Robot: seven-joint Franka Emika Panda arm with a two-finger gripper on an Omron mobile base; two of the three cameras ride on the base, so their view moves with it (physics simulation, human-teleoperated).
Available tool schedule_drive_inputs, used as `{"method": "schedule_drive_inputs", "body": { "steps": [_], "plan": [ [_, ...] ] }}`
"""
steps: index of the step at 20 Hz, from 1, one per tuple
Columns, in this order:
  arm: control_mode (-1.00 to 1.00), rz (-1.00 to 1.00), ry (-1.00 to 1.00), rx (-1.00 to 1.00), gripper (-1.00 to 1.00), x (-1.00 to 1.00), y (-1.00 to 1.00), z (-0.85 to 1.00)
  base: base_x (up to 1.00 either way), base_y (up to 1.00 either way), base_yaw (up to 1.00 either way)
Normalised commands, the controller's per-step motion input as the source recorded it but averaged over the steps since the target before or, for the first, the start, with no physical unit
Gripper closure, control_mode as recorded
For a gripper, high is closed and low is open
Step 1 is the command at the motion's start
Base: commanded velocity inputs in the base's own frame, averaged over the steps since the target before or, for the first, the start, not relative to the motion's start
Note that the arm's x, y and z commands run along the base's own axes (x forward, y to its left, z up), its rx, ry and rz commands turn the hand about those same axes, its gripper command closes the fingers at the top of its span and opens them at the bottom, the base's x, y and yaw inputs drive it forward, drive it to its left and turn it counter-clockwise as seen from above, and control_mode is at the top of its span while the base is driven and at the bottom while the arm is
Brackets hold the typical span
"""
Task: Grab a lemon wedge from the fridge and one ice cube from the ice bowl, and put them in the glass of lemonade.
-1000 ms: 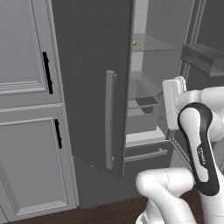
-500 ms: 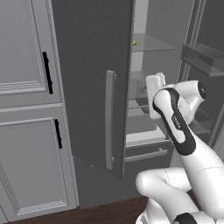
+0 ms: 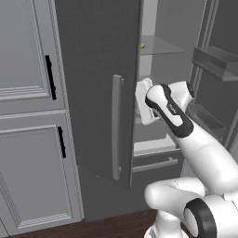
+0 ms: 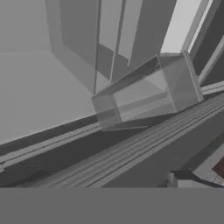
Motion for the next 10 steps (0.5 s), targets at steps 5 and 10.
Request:
{"method": "schedule_drive_inputs", "body": {
  "steps": [5, 10],
  "plan": [
    [-1.0, 0.25, -0.03, -0.04, -1.0, -0.66, 1.0, -0.34, 0.0, 0.0, 0.0],
    [-1.0, 0.29, -0.05, -0.03, -1.0, -0.85, 1.0, -0.28, 0.0, 0.0, 0.0]
  ]
}}
